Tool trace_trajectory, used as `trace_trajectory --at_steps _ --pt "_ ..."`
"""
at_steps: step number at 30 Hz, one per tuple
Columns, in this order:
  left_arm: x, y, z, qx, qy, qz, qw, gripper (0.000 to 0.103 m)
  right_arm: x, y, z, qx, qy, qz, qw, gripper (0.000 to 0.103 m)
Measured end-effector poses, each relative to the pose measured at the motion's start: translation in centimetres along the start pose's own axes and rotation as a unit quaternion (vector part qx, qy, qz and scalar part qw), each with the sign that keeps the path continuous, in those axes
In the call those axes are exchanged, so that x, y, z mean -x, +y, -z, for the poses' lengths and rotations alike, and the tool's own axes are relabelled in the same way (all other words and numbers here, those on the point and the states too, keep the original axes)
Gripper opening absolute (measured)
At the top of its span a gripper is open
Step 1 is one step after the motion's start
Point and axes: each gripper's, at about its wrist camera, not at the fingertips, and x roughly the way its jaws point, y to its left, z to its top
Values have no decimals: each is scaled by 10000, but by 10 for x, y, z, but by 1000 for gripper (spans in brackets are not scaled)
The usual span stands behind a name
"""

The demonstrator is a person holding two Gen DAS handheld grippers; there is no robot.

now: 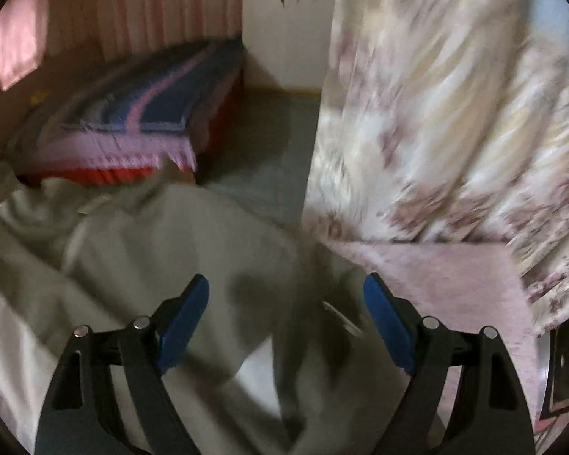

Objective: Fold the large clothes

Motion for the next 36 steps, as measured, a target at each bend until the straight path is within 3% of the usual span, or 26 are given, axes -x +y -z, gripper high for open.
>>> trace_trajectory --at_steps 1,2,4,5,7,8,9,11,12,14,15,16,17,19,21,26,30,36 --pt "-8 -3 -2 -73 39 15 10000 99 -17 4 1 83 329 -249 9991 35" --pt "-15 -6 -4 -133 68 70 9999 94 -23 8 1 209 432 -247 9985 27" --pt "-28 -15 -8 -260 152 410 9987 51 -20 9 -3 364 278 -56 9989 4" --pt "-30 -22 -12 -346 54 398 9986 43 -15 6 -5 321 169 -25 9993 2" --pt "-24 -34 -25 -543 -259 166 9981 11 4 3 -10 407 -328 472 9975 0" --pt "-19 -39 -33 -559 -455 72 9974 2 12 3 -11 460 -547 743 9947 0" --pt "-12 -42 -43 -517 -713 -107 9961 0 18 2 -10 474 -728 963 9916 0" --pt "-9 -46 -56 -466 -995 -330 9934 1 19 -1 -6 431 -800 1267 9878 1" --pt "-18 -53 -57 -537 -805 -429 9944 1 16 -1 -4 424 -724 1321 9877 4" --pt "-26 -58 -50 -635 -614 -529 9947 2 8 -4 0 328 -420 1120 9923 28" --pt "-21 -58 -44 -647 -629 -533 9945 3 16 -7 2 243 -464 924 9943 53" --pt "-13 -54 -36 -610 -637 -512 9948 10 33 -10 7 163 -644 696 9954 71" --pt "-7 -52 -32 -585 -640 -509 9949 17 52 -11 15 99 -816 507 9953 74" --pt "20 -40 -11 -474 -767 -376 9952 53 86 -13 33 -20 -967 116 9952 76" --pt "43 -33 13 -434 -808 -316 9953 66 115 -8 60 -148 -964 -316 9947 78" --pt "64 -34 70 -310 -618 -197 9974 83 137 25 129 -160 -763 -794 9938 81" --pt "64 -39 88 -96 -552 7 9984 85 120 47 161 68 -594 -199 9980 81" --pt "73 -56 104 -336 -689 62 9970 92 112 73 180 1361 -559 267 9887 81"
